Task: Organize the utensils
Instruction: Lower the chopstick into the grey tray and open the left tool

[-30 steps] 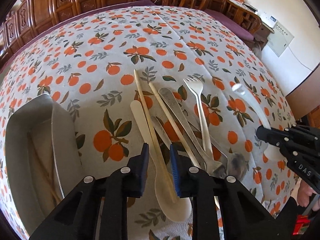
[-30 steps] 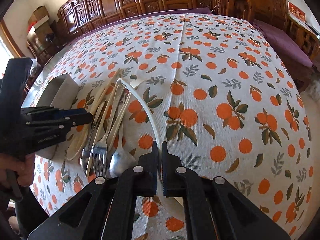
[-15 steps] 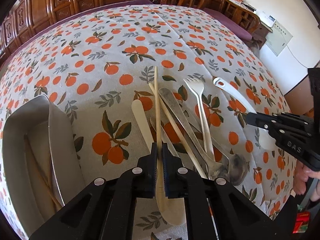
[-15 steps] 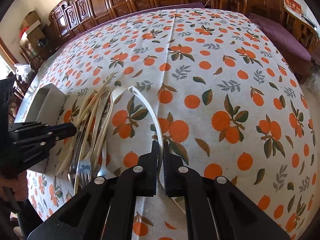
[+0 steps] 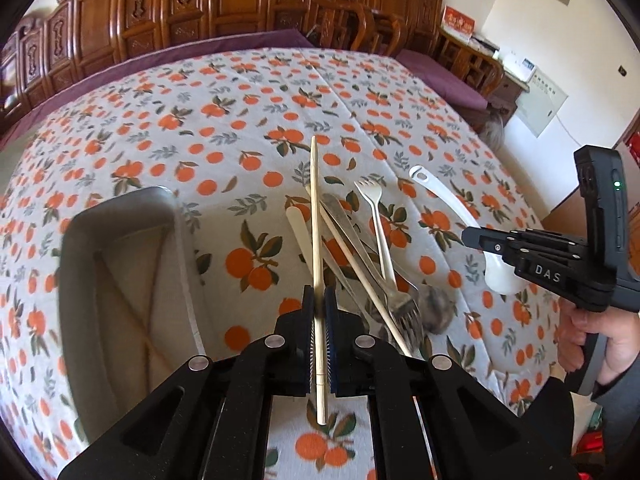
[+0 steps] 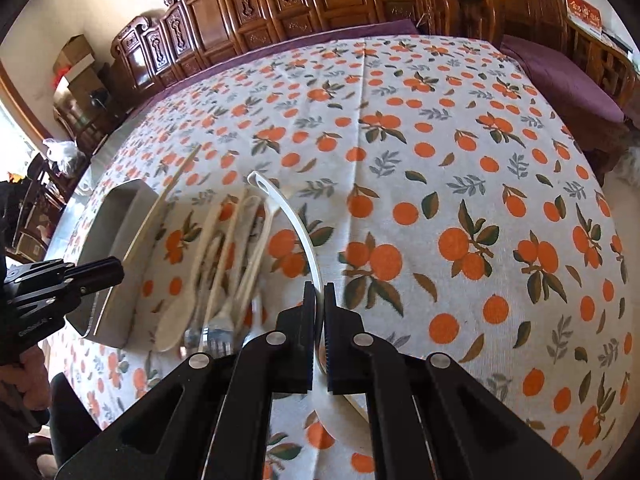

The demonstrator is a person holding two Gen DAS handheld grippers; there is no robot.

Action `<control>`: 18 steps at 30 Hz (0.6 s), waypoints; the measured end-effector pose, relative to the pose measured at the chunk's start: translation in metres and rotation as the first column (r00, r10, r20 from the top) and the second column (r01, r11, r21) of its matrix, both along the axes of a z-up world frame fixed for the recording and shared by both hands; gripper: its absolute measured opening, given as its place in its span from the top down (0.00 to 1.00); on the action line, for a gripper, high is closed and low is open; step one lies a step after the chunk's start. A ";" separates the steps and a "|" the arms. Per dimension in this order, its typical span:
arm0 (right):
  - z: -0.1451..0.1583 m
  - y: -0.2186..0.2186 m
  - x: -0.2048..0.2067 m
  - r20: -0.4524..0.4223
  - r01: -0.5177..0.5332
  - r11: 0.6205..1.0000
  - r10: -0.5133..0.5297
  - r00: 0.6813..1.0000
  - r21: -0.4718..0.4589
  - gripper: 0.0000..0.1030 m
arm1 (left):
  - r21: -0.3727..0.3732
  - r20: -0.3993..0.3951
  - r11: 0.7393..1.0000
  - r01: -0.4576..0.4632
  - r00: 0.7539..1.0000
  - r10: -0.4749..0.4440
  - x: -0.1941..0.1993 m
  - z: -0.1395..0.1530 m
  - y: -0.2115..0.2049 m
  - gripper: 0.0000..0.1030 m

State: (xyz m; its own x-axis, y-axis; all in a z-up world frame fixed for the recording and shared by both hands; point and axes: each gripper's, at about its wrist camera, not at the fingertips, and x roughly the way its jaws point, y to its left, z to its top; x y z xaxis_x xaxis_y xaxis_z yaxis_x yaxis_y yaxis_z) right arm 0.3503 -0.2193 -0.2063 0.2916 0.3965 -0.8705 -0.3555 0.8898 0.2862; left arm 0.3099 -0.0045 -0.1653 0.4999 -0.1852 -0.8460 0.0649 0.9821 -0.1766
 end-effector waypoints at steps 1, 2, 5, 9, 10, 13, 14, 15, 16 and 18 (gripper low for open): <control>0.004 0.001 -0.003 0.005 0.001 1.000 -0.001 1.000 0.008 0.95 | 0.002 0.010 1.000 -0.004 1.000 0.004 -0.006 0.005 0.003 0.96; 0.008 0.002 -0.004 0.009 0.001 1.000 -0.002 1.000 0.013 0.95 | 0.003 0.016 1.000 -0.006 1.000 0.006 -0.009 0.007 0.005 0.96; 0.020 0.010 -0.009 0.021 -0.004 1.000 0.003 1.000 0.030 0.95 | -0.003 0.030 1.000 -0.020 0.999 0.020 -0.020 0.016 0.015 0.96; 0.036 0.027 -0.017 0.039 -0.026 0.999 0.024 0.999 0.046 0.95 | -0.002 0.044 0.999 -0.040 0.998 0.040 -0.031 0.023 0.031 0.96; 0.039 0.030 -0.018 0.043 -0.032 0.998 0.030 0.999 0.048 0.95 | -0.003 0.047 0.999 -0.046 0.998 0.046 -0.034 0.025 0.035 0.96; 0.050 0.045 -0.023 0.058 -0.058 0.997 0.054 0.997 0.057 0.95 | -0.006 0.057 0.998 -0.067 0.996 0.067 -0.040 0.030 0.050 0.96; 0.055 0.051 -0.026 0.066 -0.069 0.996 0.065 0.996 0.059 0.95 | -0.008 0.059 0.997 -0.072 0.996 0.073 -0.041 0.030 0.054 0.96; 0.058 0.055 -0.028 0.071 -0.078 0.995 0.073 0.995 0.061 0.95 | -0.011 0.062 0.997 -0.078 0.995 0.079 -0.043 0.031 0.058 0.96; 0.061 0.061 -0.030 0.077 -0.088 0.994 0.083 0.994 0.066 0.95 | -0.013 0.064 0.996 -0.086 0.994 0.087 -0.045 0.031 0.063 0.96; 0.066 0.069 -0.034 0.083 -0.102 0.992 0.096 0.992 0.072 0.95 | -0.016 0.064 0.995 -0.099 0.993 0.100 -0.049 0.030 0.071 0.96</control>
State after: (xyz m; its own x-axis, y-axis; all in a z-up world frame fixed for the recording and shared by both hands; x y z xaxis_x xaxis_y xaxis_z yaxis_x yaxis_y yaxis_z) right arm 0.3168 -0.1503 -0.1402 0.3145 0.4907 -0.8126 -0.4651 0.8259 0.3188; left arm 0.2610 0.0664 -0.1352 0.5701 -0.1425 -0.8091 -0.0217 0.9819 -0.1882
